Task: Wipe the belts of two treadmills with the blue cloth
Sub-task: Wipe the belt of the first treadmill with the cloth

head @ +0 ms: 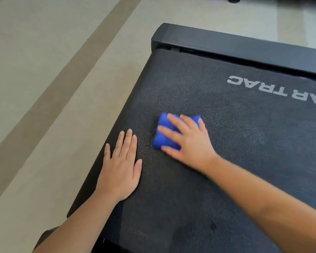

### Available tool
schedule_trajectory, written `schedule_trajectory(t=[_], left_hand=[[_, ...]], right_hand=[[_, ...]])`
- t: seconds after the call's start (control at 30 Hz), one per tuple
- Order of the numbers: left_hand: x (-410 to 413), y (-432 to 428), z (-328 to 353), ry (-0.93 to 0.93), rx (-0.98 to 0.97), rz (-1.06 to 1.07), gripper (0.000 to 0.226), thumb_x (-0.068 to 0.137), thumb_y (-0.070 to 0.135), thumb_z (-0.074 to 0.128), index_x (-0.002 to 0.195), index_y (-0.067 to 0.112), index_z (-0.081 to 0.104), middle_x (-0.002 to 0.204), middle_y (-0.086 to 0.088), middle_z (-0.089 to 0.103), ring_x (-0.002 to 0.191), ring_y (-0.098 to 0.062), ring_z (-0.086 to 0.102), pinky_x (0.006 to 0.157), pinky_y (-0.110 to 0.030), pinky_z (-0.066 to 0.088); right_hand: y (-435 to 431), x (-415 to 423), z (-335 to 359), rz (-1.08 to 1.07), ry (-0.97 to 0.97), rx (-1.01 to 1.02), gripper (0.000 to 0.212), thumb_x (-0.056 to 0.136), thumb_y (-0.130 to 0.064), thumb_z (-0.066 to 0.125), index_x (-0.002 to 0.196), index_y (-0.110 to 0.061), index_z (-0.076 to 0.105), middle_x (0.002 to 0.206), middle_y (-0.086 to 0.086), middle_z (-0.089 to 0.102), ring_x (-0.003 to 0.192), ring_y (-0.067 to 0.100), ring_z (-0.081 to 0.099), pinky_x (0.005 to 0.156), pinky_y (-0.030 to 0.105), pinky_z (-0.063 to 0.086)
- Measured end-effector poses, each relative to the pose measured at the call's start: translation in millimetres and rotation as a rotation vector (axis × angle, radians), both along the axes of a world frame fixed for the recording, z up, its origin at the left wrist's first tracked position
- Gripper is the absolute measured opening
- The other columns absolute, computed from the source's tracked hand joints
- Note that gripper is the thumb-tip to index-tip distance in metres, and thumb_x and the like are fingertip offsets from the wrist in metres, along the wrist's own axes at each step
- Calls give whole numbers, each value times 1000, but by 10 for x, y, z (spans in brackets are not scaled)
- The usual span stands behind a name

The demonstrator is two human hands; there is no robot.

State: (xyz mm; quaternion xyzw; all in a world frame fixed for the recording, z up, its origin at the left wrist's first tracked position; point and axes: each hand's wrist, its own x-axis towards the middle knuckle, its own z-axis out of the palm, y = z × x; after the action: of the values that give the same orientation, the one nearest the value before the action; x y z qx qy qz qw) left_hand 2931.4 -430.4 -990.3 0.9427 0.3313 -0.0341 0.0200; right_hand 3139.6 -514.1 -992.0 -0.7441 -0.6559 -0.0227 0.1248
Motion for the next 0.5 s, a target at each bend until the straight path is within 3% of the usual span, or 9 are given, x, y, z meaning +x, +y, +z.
schedule_trajectory(t=[0.1, 0.17, 0.23, 0.4, 0.5], left_hand=[[-6, -1, -12, -16, 5, 7, 59, 94, 35, 19, 141, 1, 31, 150, -15, 28, 138, -30, 25, 97, -58, 35], [2, -2, -17, -23, 6, 12, 59, 97, 37, 6, 141, 3, 26, 150, -15, 28, 137, -32, 27, 98, -58, 33], [2, -2, -20, -22, -2, 19, 62, 97, 40, 0, 141, 4, 24, 149, -15, 29, 137, -32, 28, 98, -58, 32], [-11, -9, -7, -26, 2, 22, 63, 97, 40, 0, 141, 3, 26, 150, -14, 27, 138, -31, 26, 99, -57, 31], [-7, -12, 1, -39, 18, 13, 58, 96, 36, 16, 141, 1, 31, 150, -14, 28, 138, -30, 25, 98, -57, 34]], right_hand=[[633, 469, 36, -163, 17, 44, 50, 82, -56, 47, 124, -32, 60, 138, 7, 50, 118, 35, 49, 92, 66, 33], [1002, 700, 44, -284, 73, -34, 50, 88, -55, 49, 135, -37, 47, 150, 1, 33, 132, 31, 32, 104, 59, 22], [1175, 790, 24, -342, 75, -63, 51, 89, -55, 46, 138, -39, 42, 152, -1, 27, 134, 29, 26, 107, 53, 20], [863, 486, -32, -210, 57, 82, 53, 79, -55, 44, 119, -27, 64, 133, 11, 53, 116, 37, 50, 90, 62, 35], [450, 66, -11, -124, 46, 79, 52, 76, -54, 46, 115, -26, 66, 128, 10, 57, 110, 38, 55, 85, 59, 39]])
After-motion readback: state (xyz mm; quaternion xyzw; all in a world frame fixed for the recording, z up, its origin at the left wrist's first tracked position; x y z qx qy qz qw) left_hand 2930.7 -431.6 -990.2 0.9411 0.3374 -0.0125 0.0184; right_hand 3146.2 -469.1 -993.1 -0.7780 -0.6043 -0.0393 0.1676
